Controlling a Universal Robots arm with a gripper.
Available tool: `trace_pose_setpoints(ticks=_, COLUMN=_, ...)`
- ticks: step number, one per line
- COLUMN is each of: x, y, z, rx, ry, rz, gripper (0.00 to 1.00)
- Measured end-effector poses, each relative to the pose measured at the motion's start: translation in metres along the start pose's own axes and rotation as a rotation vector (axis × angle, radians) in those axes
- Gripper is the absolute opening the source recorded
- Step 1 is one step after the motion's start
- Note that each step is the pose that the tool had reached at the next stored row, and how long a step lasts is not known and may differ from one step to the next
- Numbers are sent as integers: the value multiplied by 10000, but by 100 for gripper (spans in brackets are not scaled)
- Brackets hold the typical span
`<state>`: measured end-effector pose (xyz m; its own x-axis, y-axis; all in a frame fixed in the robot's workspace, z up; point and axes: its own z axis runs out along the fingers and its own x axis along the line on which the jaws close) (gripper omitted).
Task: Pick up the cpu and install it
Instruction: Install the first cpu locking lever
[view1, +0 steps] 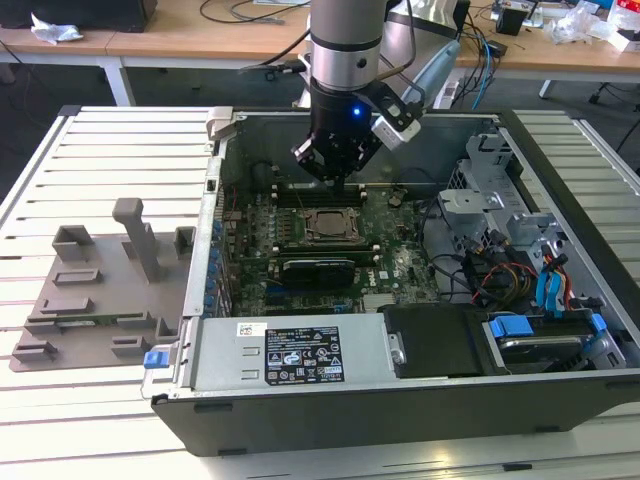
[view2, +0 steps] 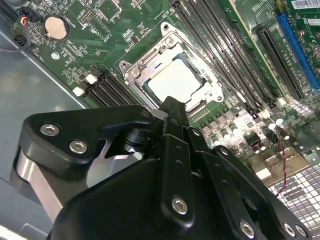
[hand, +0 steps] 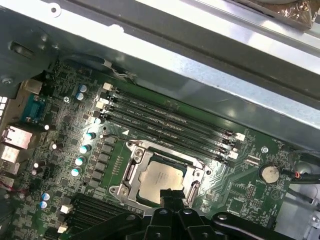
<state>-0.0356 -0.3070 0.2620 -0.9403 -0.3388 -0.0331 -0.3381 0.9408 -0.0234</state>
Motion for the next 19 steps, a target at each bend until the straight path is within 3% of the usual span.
trace_pose_setpoints(ticks=8, x=0, y=0, z=0, rx=7, ry=5, rz=230, gripper=11)
trace_pose_setpoints(ticks=19, x=0, y=0, z=1, rx=41, ry=28, rz=1244, gripper=11)
